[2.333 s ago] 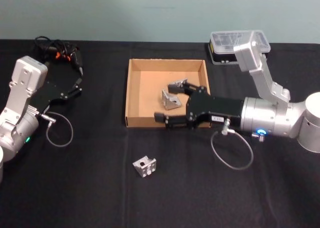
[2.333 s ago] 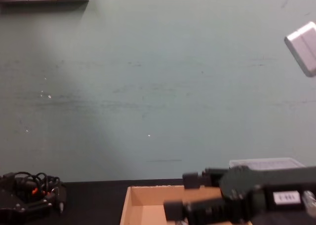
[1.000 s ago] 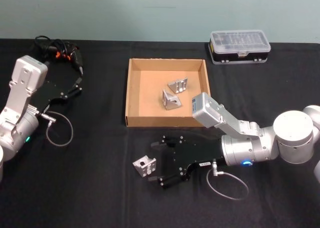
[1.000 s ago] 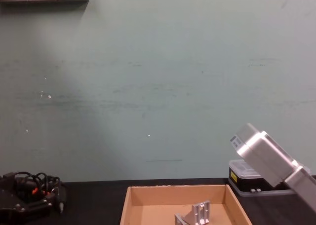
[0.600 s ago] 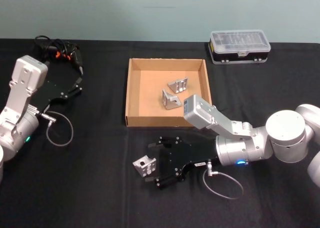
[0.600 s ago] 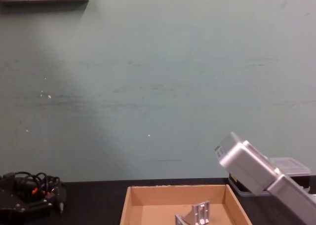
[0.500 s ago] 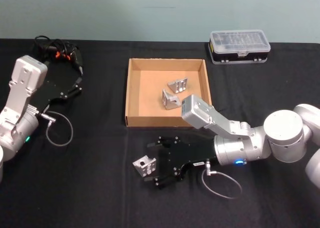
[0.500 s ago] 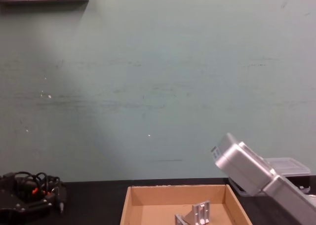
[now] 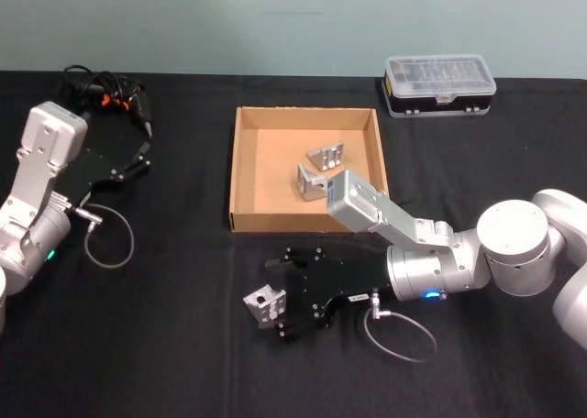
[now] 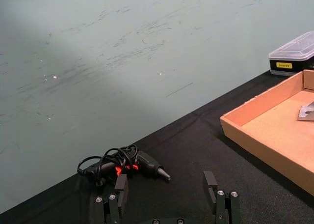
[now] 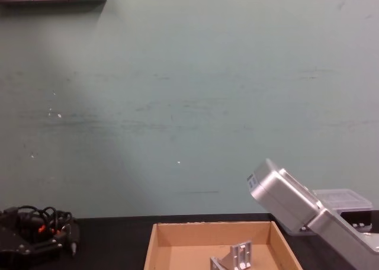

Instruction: Use one hand to pick up the angle iron from the table and place it into the box.

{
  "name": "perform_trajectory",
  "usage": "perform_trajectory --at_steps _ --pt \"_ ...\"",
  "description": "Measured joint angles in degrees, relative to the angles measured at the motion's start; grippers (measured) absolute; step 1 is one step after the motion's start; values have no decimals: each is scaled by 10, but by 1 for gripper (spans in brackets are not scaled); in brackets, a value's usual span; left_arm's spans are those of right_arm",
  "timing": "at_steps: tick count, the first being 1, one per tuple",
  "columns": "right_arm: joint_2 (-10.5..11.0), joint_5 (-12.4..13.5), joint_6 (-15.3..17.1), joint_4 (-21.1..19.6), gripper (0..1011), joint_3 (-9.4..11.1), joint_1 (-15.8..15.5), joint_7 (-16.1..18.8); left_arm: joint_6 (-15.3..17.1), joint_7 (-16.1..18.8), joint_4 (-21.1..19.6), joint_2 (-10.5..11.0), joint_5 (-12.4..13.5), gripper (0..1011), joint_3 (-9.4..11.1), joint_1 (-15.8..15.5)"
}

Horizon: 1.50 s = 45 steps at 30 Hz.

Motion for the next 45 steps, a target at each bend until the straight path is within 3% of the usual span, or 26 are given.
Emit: perform_trajectory --at_steps 4,13,34,45 --pt "0 0 0 0 980 0 0 0 0 0 0 0 0 1000 0 0" --pt "1 1 0 -1 763 0 0 0 0 0 0 0 0 1000 0 0" --pt "1 1 -1 -1 84 1 -1 1 0 0 0 0 0 1000 0 0" --pt "2 4 -1 -2 75 3 -2 1 0 0 0 0 0 1000 0 0"
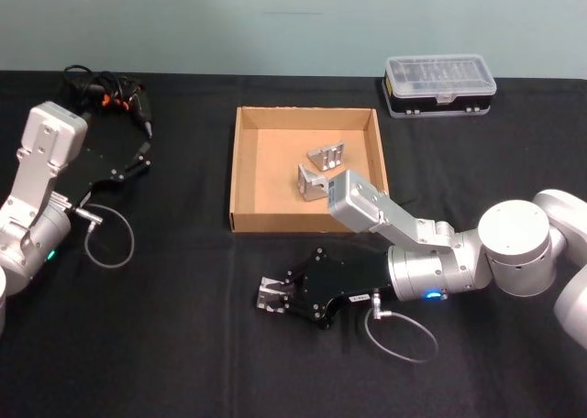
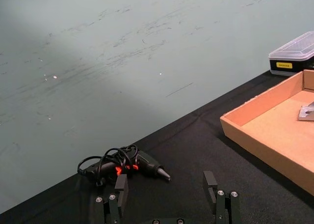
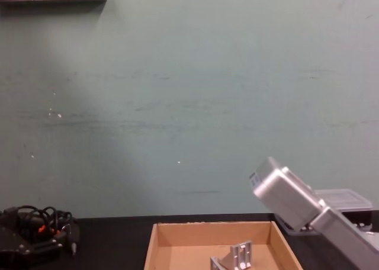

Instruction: Use one hand to pick up the angle iron from the table and place it into the box.

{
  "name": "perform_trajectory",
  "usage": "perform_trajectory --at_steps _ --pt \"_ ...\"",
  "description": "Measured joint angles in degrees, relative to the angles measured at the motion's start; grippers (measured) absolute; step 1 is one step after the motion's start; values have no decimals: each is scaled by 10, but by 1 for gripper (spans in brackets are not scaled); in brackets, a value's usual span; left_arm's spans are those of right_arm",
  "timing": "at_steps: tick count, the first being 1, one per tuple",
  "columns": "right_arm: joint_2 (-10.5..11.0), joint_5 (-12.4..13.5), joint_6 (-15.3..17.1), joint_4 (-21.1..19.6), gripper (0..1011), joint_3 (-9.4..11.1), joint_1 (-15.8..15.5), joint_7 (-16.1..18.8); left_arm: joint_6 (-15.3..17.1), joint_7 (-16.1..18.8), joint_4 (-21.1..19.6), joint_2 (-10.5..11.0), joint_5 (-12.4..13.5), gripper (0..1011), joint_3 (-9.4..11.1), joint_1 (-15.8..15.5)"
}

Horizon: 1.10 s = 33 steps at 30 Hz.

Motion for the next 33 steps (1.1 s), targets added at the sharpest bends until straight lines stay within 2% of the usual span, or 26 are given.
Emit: perform_trajectory --at_steps 4,13,18,22,28,33 --pt "3 11 -2 -8 75 9 -5 -1 0 0 0 0 0 1000 0 0" --pt "13 59 -7 -53 75 49 -24 -25 0 0 0 0 0 1000 0 0" --pt "10 82 -4 -72 75 77 -30 -58 0 0 0 0 0 1000 0 0" --pt "-1 97 8 -81 75 107 -30 -107 0 0 0 0 0 1000 0 0" --pt "-23 99 37 -67 75 136 -21 -178 0 0 0 0 0 1000 0 0" --pt "-42 91 67 -37 75 147 -6 -211 0 0 0 0 0 1000 0 0"
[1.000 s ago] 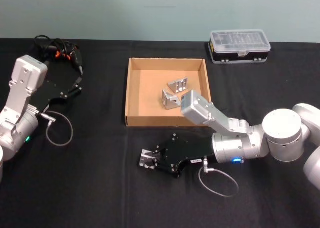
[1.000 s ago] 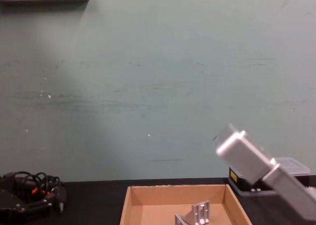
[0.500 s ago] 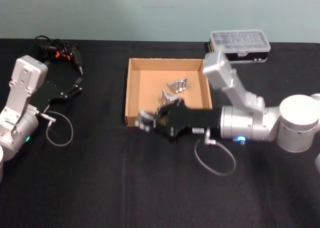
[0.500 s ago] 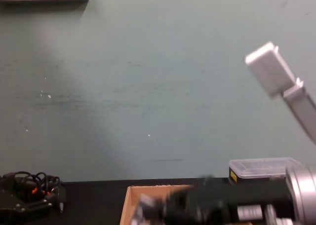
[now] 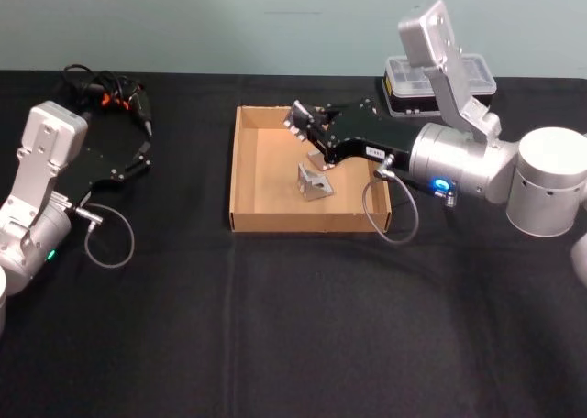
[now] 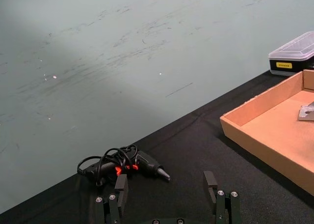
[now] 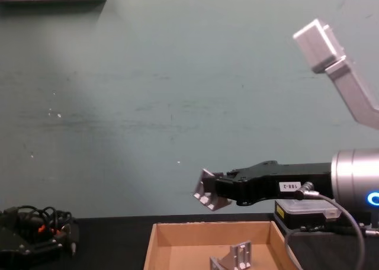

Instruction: Use one hand to pick up the angle iron from the table and place it into the box.

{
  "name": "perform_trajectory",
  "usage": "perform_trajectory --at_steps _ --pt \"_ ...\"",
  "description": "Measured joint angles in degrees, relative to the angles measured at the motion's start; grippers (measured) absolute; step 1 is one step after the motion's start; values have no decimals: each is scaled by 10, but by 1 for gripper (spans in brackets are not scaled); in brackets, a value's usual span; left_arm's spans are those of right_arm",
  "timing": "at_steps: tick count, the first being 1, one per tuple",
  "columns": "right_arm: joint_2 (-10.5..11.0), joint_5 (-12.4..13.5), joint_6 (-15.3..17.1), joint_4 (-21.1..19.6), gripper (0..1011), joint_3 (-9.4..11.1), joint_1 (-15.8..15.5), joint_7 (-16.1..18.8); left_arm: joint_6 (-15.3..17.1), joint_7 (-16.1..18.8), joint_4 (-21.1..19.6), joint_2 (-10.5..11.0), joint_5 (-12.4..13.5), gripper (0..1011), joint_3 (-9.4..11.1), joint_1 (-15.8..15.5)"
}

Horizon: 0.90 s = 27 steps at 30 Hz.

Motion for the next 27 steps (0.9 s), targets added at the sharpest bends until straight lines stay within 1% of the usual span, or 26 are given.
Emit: perform_trajectory --at_steps 6,7,8,14,21,27 --pt "-28 -22 22 49 75 4 26 -27 0 0 0 0 0 1000 0 0" --pt "-28 -22 22 49 75 4 26 -27 0 0 0 0 0 1000 0 0" --pt "-35 -27 25 61 75 4 32 -32 0 0 0 0 0 1000 0 0" --pt "-58 -42 30 106 75 6 48 -42 0 0 0 0 0 1000 0 0" --pt "-78 -51 46 145 75 7 61 -42 0 0 0 0 0 1000 0 0" --pt "-89 -62 54 163 75 4 69 -34 0 0 0 0 0 1000 0 0"
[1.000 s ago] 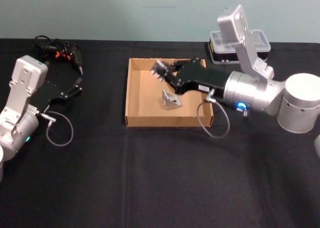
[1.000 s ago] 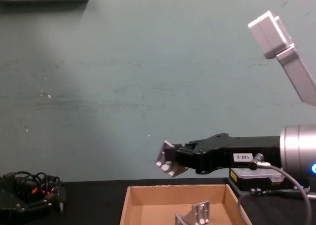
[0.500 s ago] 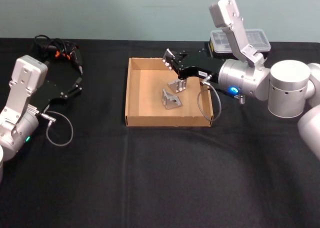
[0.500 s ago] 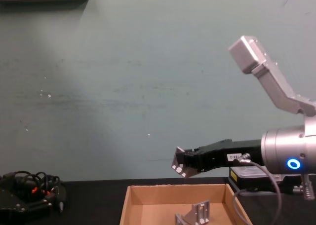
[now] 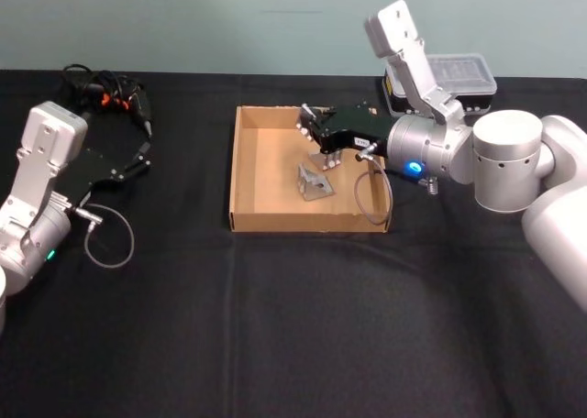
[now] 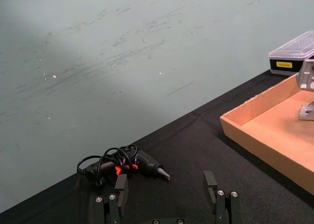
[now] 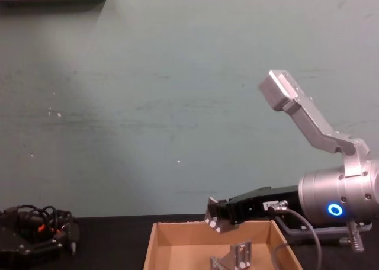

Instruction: Use one hand to pick up the angle iron from the table and place it into the box.

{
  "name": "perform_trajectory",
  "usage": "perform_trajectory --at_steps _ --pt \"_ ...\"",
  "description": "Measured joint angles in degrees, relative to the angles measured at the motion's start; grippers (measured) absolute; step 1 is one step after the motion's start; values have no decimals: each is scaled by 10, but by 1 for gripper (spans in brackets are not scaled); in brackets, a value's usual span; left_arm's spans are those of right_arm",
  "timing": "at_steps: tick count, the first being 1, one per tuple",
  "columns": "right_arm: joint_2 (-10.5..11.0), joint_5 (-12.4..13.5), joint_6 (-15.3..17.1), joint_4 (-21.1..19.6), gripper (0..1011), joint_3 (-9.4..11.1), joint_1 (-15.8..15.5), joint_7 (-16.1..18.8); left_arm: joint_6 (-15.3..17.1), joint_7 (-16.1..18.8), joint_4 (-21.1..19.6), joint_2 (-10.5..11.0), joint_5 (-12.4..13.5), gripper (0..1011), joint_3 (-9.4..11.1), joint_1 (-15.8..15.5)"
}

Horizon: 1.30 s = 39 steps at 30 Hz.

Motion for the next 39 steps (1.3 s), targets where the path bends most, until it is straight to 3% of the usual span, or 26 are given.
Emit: perform_trajectory --at_steps 10,19,35,37,39 --pt "-13 -19 20 22 75 -6 9 12 0 0 0 0 0 1000 0 0" --pt "-12 -19 19 20 90 -6 8 13 0 0 0 0 0 1000 0 0" --pt "-11 -17 17 18 540 -6 7 13 0 0 0 0 0 1000 0 0" --pt "-11 -17 17 18 682 -6 7 13 0 0 0 0 0 1000 0 0" --pt "-10 -17 17 18 738 -6 7 13 0 0 0 0 0 1000 0 0"
